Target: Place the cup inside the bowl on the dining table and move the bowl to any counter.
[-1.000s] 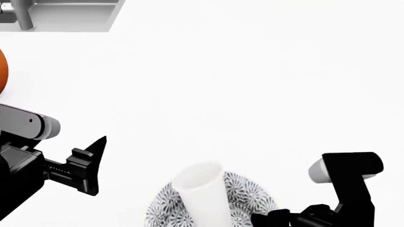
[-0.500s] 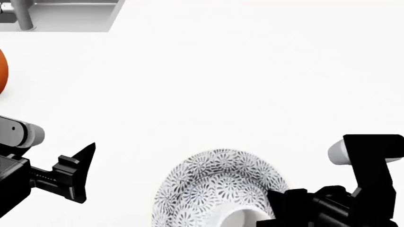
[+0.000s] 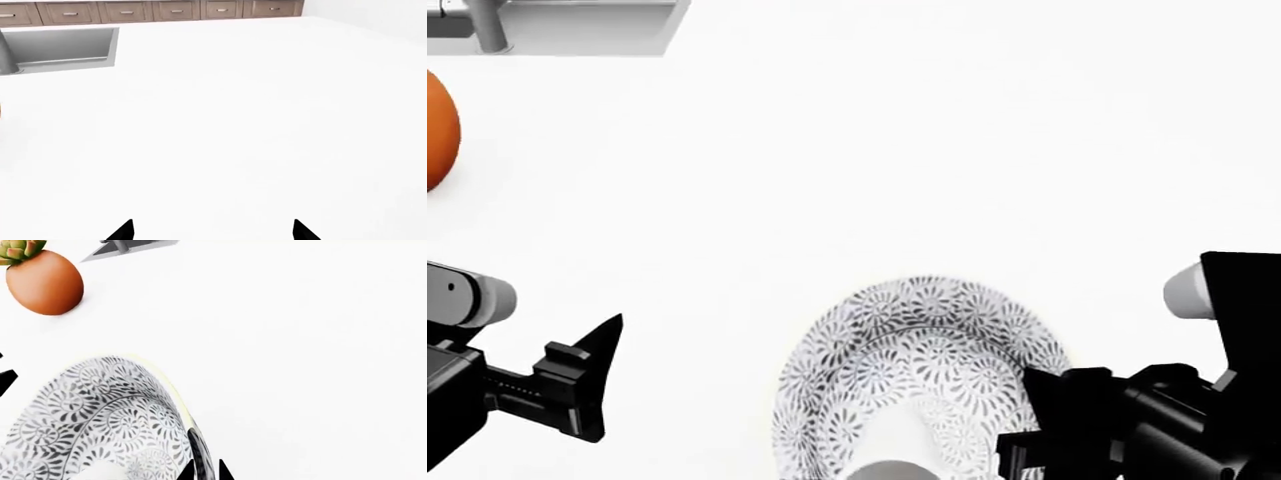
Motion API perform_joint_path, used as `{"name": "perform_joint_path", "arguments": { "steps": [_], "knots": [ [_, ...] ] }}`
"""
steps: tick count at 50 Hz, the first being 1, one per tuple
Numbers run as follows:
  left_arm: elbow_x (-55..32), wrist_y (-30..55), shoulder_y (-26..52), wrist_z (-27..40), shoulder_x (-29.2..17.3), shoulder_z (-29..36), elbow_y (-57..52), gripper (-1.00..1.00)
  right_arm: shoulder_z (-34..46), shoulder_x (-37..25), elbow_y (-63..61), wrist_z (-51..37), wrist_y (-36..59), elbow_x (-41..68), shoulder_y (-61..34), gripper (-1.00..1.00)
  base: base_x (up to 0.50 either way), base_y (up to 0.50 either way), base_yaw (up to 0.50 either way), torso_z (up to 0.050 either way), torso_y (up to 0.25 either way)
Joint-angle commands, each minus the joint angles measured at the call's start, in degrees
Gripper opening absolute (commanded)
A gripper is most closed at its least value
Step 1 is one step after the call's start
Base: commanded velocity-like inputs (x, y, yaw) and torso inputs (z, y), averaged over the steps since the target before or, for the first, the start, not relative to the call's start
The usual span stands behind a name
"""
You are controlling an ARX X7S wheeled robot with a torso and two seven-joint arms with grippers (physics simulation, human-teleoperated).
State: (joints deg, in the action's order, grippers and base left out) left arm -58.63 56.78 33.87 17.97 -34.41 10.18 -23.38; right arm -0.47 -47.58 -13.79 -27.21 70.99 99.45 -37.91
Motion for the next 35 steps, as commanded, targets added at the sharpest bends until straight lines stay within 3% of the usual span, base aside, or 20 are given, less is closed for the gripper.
{"name": "perform_joint_path", "arguments": {
  "steps": [1,6,14,35],
  "knots": [
    [-0.2,-0.2,-0.6,0.2,-0.4,-0.1,-0.4,1.0,-0.6,-0.6,-0.3,0.1,-0.8,0.8,0.1,-1.0,-0.5,0.0,0.0,0.0,0.0],
    [0.1,-0.1,0.0,0.9,0.4,0.6,-0.2,1.0,-1.0,-0.8,-0.6,0.0,-1.4,0.4,0.5,-1.0,-0.5,-0.09,0.0,0.0,0.0],
    [0.6,-0.2,0.4,1.5,1.6,1.7,0.0,1.0,-2.2,-1.5,-0.9,0.1,-2.5,-0.8,1.4,-1.0,-0.36,-0.46,0.0,0.0,0.0],
    [0.8,-0.7,0.5,1.7,1.9,2.3,0.3,1.0,-3.5,-2.5,-1.0,1.2,-3.9,-1.9,3.3,-1.0,-0.06,-0.5,0.0,0.0,0.0]
  ]
}}
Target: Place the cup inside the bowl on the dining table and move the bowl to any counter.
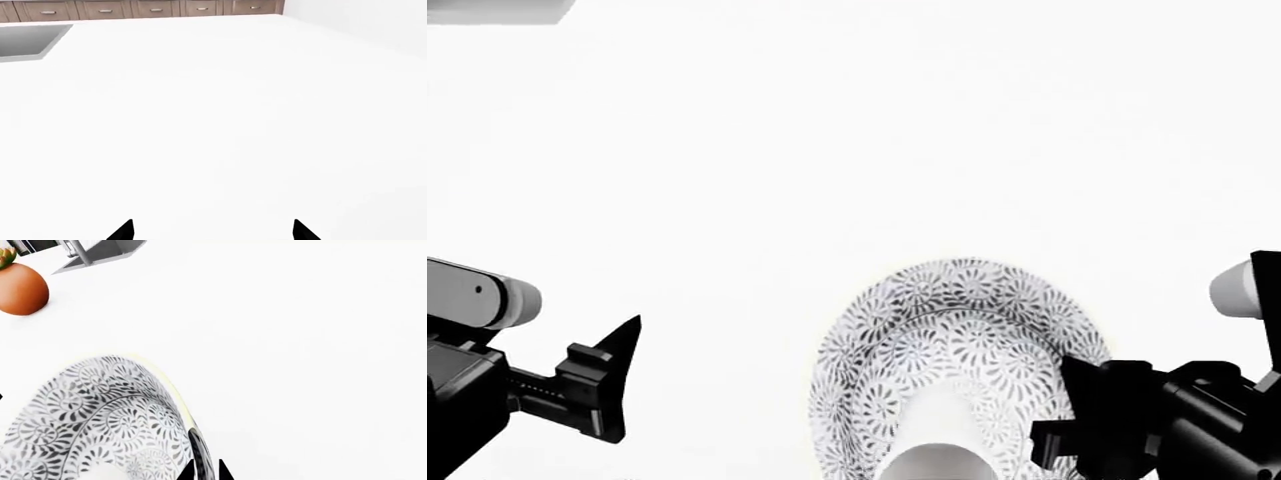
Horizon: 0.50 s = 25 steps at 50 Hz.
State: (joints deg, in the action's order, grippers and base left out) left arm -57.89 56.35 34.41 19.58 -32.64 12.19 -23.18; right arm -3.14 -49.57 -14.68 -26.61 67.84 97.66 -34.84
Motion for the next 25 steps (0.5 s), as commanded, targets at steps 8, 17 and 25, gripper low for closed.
{"name": "perform_joint_path", "arguments": {
  "steps": [8,17,25],
  "knots": [
    [0.1,-0.3,0.2,0.0,0.2,0.6,0.3,1.0,-1.3,-1.1,-0.1,0.6,-1.1,0.0,0.8,-1.0,-0.02,-0.5,0.0,0.0,0.0],
    [-1.2,-0.6,-1.0,-1.1,-2.1,-1.1,-0.5,1.0,-1.8,-1.7,-0.4,0.4,-1.3,0.5,1.3,-1.0,-0.01,-0.5,0.0,0.0,0.0],
    [-0.1,-0.7,-0.3,-0.1,-0.4,0.5,0.2,1.0,-2.5,-1.9,-0.8,0.8,-1.9,0.3,2.8,-1.0,0.0,-0.5,0.0,0.0,0.0]
  ]
}}
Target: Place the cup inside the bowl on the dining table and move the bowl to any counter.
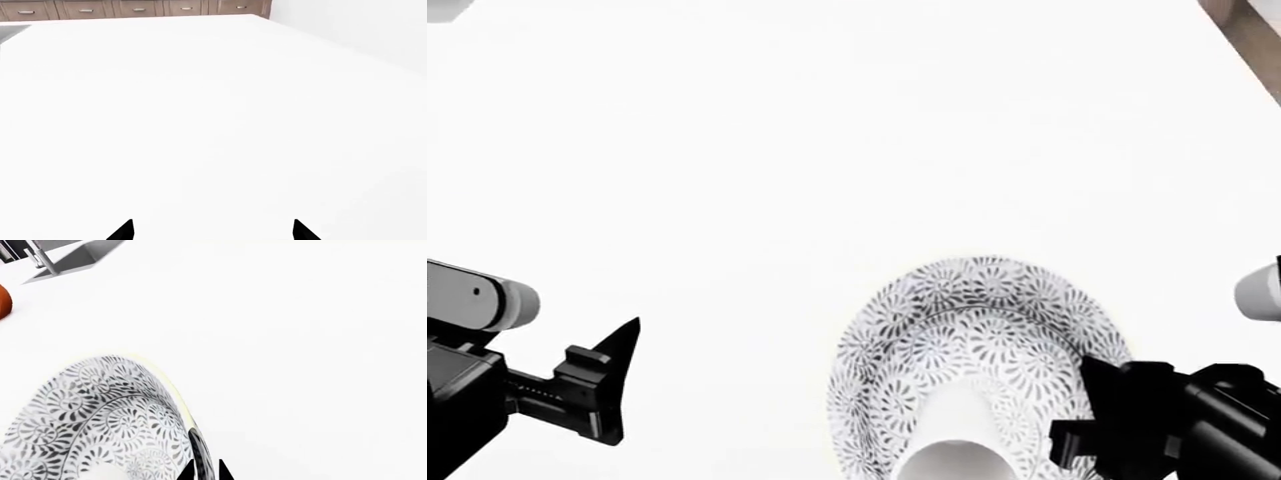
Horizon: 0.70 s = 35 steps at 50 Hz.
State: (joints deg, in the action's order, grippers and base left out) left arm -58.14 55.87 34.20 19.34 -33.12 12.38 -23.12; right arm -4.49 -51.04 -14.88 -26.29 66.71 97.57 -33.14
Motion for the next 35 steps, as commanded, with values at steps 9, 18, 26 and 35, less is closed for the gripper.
{"name": "perform_joint_path", "arguments": {
  "steps": [9,18,26,35],
  "knots": [
    [-0.6,-0.3,-0.7,-0.2,-1.0,-0.3,-0.5,1.0,-0.5,-0.2,-0.4,0.8,-0.9,0.0,0.5,-1.0,0.0,-0.5,0.0,0.0,0.0],
    [0.1,0.0,0.4,0.5,0.3,1.0,0.2,1.0,0.6,0.1,0.3,1.2,-0.8,-0.7,-0.8,-1.0,0.0,-0.5,0.0,0.0,0.0],
    [0.1,0.6,1.4,1.2,1.2,2.0,0.1,1.0,0.4,-0.1,0.0,2.2,-1.1,-1.2,0.1,-1.0,0.0,-0.5,0.0,0.0,0.001],
    [0.2,0.0,1.3,0.7,0.8,1.9,0.7,1.0,0.9,-0.4,0.1,3.0,-1.0,-1.9,-0.1,-1.0,0.0,-0.5,0.0,0.0,0.0]
  ]
}}
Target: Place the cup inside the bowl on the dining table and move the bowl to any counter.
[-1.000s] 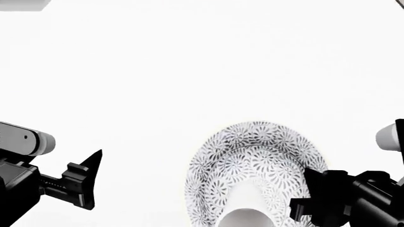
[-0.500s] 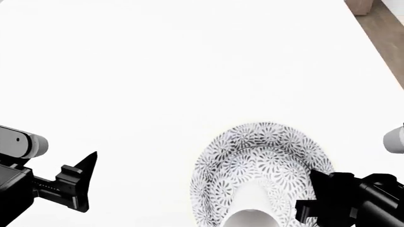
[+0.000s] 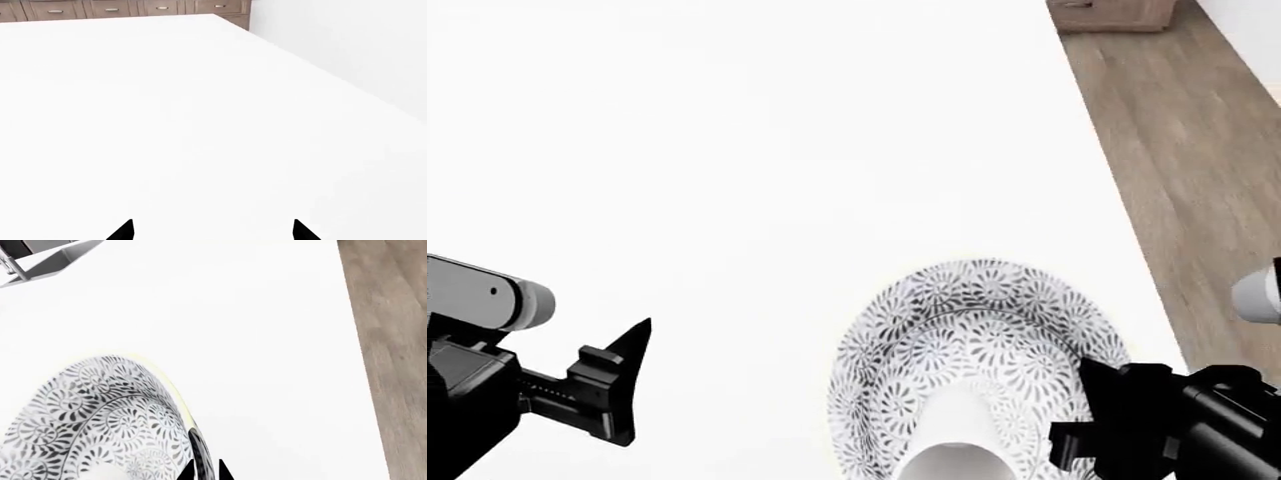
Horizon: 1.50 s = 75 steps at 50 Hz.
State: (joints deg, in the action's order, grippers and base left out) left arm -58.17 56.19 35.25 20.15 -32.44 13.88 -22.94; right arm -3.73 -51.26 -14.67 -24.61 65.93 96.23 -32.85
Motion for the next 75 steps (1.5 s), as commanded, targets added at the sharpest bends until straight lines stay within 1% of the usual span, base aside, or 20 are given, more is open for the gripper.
{"name": "perform_joint_path", "arguments": {
  "steps": [1,11,12,14,21,27,34,37,40,46,47,48,49,52,53,56,60,61,68,75],
  "knots": [
    [-0.9,-0.5,-1.1,-1.0,-1.8,-1.2,-0.4,1.0,0.1,0.0,-0.1,1.1,-0.3,-0.5,-0.3,-1.0,0.0,-0.46,0.0,0.0,0.0],
    [-0.2,-0.4,0.1,0.0,-0.2,0.1,0.3,1.0,0.2,-0.3,0.2,1.0,-0.6,-0.6,-0.4,-1.0,-0.03,-0.49,0.0,0.0,0.0],
    [-1.1,-0.4,-0.9,-0.6,-1.8,-1.1,-0.5,1.0,-0.3,-0.4,-0.1,1.2,-0.9,-0.5,0.3,-1.0,-0.04,-0.5,0.0,0.0,0.0],
    [-1.7,-0.3,-1.1,-0.7,-2.4,-1.7,-0.9,1.0,-1.3,-0.7,-0.6,1.1,-1.4,-0.3,1.5,-1.0,-0.03,-0.5,0.0,0.0,0.0],
    [-1.9,-0.4,-1.2,-0.7,-2.5,-1.7,-1.0,1.0,-1.2,-0.9,-0.5,1.2,-1.4,-0.3,1.4,-1.0,-0.03,-0.5,0.0,0.0,0.001],
    [-0.3,-0.5,0.0,0.2,-0.6,0.2,0.3,1.0,-1.2,-0.6,-0.3,1.5,-1.9,-0.9,1.4,-1.0,-0.03,-0.5,0.0,0.0,0.0],
    [-2.0,-0.6,-1.0,-0.6,-2.7,-1.6,-1.1,1.0,-1.3,-0.7,-0.5,1.5,-2.1,-0.8,1.9,-1.0,-0.03,-0.5,0.0,0.0,0.0],
    [-1.0,-0.6,-0.1,0.2,-1.2,-0.4,-0.4,1.0,-1.3,-0.8,-0.3,1.8,-2.2,-1.1,2.2,-1.0,-0.03,-0.5,0.0,0.0,0.0],
    [-1.6,-0.7,-0.7,-0.2,-2.3,-1.2,-1.0,1.0,-1.0,-0.6,0.1,2.0,-2.3,-1.5,1.8,-1.0,-0.03,-0.5,0.0,0.0,0.0],
    [-1.2,-0.5,0.7,0.7,-1.7,-0.8,-0.8,1.0,-0.7,-0.6,0.7,2.5,-2.5,-2.0,1.4,-1.0,-0.03,-0.5,0.0,0.0,0.0],
    [-1.2,-0.9,0.1,0.4,-2.8,-1.6,-1.6,1.0,-0.7,-0.6,0.8,2.5,-2.5,-2.0,1.4,-1.0,-0.04,-0.5,0.0,0.015,0.0],
    [-0.7,-1.7,-0.4,0.4,-3.6,-2.1,-2.7,1.0,-0.8,-0.6,0.9,2.6,-2.6,-2.1,1.4,-1.0,-0.04,-0.5,0.0,0.0,0.01],
    [0.5,-1.5,0.7,1.7,-1.6,-0.5,-2.3,1.0,-0.8,-0.6,0.9,2.7,-2.7,-2.1,1.4,-1.0,-0.04,-0.5,0.0,0.0,0.0],
    [2.5,-2.6,0.1,2.2,-3.4,-0.7,-5.3,1.0,-0.9,-0.5,1.1,2.9,-3.0,-2.4,1.5,-1.0,-0.03,-0.5,0.0,0.0,0.0],
    [5.8,-3.3,0.4,2.5,-4.2,1.1,-6.6,1.0,-0.9,-0.6,1.2,2.9,-3.0,-2.3,1.4,-1.0,-0.03,-0.5,0.0,0.0,0.0],
    [3.6,-2.6,-0.4,3.3,-5.2,-0.4,-8.8,1.0,-1.0,-0.5,1.2,2.9,-3.2,-2.5,1.5,-1.0,-0.03,-0.5,0.0,0.0,0.0],
    [6.6,-3.8,0.3,3.4,-4.7,0.9,-8.0,1.0,-1.2,-0.2,1.2,3.1,-4.0,-3.6,2.1,-1.0,-0.03,-0.5,0.0,0.0,0.0],
    [9.5,-4.8,0.4,4.0,-4.7,2.2,-8.3,1.0,-1.2,-0.1,1.2,3.1,-4.1,-3.7,2.2,-1.0,-0.03,-0.5,0.0,0.0,0.0],
    [11.2,-8.5,-3.7,5.7,-4.9,0.0,-8.3,1.0,-0.9,0.2,1.7,3.3,-4.5,-4.2,1.6,-1.0,-0.02,-0.5,0.0,0.0,0.0],
    [10.5,-7.5,-2.9,5.8,-4.6,0.5,-8.0,1.0,-0.9,0.6,2.0,3.3,-5.2,-4.7,1.3,-1.0,0.0,-0.46,0.0,0.0,0.0]
  ]
}}
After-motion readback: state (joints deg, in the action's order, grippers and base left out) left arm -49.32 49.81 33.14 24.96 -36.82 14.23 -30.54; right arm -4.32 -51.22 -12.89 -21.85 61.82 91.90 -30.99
